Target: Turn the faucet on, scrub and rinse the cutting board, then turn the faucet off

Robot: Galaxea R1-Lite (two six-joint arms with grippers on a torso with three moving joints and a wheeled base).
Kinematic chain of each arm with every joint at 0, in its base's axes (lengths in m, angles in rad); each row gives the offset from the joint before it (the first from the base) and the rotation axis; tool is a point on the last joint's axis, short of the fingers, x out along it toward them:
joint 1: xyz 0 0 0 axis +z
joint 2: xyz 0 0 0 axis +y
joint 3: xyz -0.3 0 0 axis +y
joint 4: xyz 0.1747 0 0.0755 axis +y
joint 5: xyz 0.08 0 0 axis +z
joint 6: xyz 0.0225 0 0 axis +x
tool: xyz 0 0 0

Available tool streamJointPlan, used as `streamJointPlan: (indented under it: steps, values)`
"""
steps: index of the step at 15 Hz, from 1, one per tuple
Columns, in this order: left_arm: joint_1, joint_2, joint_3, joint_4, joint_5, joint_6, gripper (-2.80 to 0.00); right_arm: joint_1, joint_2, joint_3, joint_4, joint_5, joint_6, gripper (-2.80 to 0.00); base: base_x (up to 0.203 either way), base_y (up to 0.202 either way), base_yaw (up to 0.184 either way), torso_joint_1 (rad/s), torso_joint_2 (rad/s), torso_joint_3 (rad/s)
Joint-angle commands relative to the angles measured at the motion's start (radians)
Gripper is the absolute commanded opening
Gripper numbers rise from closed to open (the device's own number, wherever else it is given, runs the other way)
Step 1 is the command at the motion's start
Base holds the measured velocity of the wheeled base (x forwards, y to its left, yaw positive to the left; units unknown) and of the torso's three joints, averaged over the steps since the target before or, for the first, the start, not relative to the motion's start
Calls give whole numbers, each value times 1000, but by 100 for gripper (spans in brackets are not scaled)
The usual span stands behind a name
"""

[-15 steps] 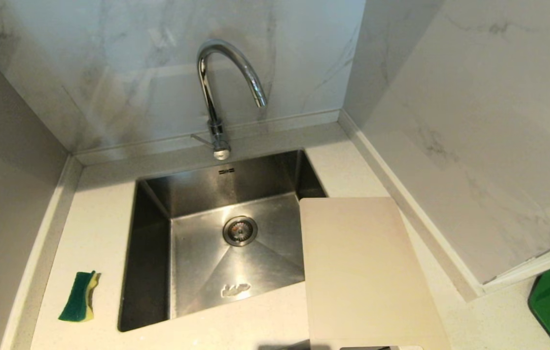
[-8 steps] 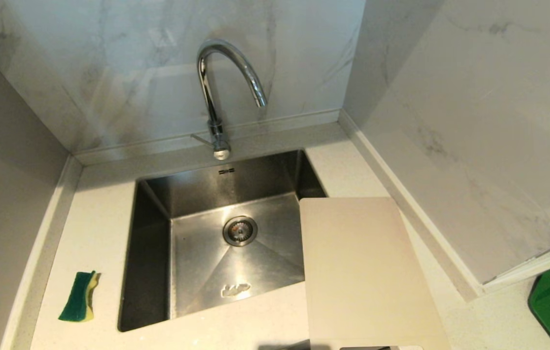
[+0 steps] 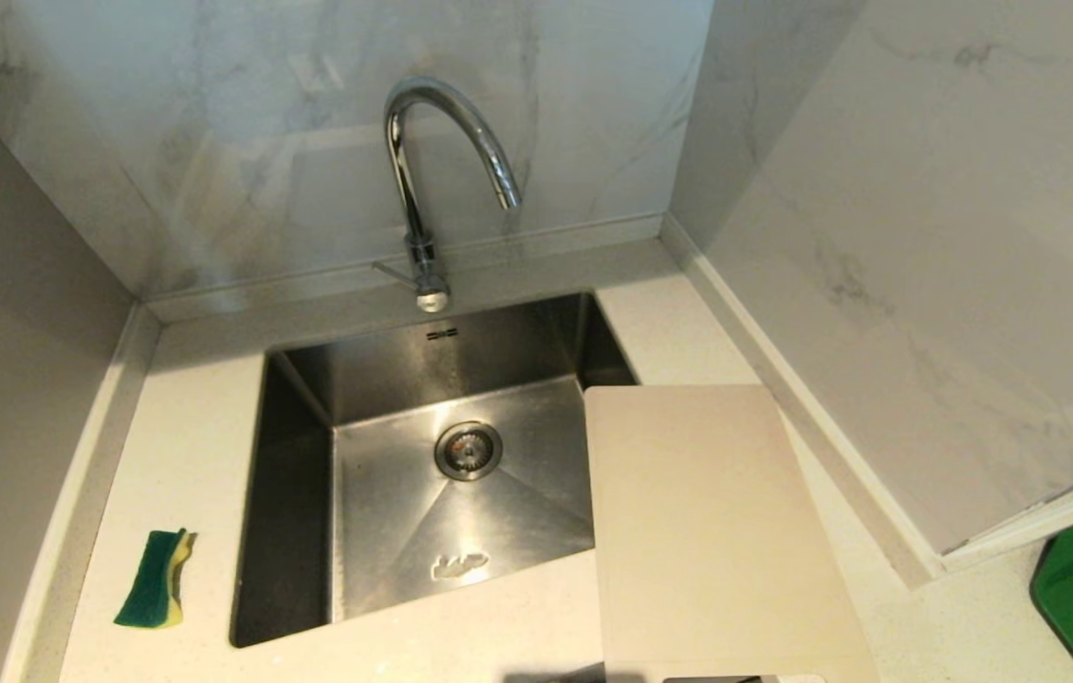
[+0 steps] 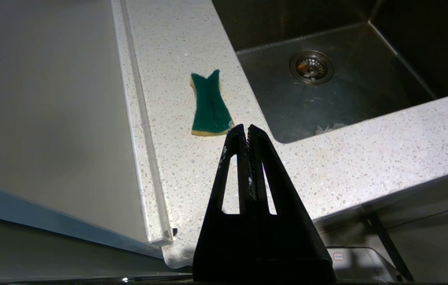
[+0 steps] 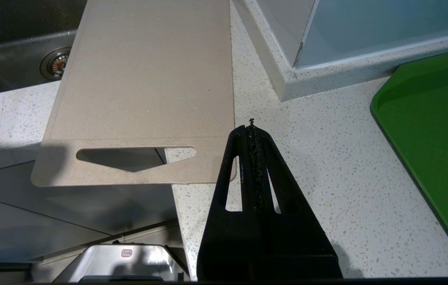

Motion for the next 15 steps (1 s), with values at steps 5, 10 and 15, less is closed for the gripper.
streamJointPlan:
  steps: [5,10,15]
  values:
    - [0,-2,2,0,0,0,-280,0,0,0,1,0,0,-280,0,0,0,0,0,0]
    - [0,-2,1,0,0,0,-280,0,0,0,1,0,0,-280,0,0,0,0,0,0]
    - [0,-2,2,0,0,0,-280,0,0,0,1,0,0,-280,0,0,0,0,0,0]
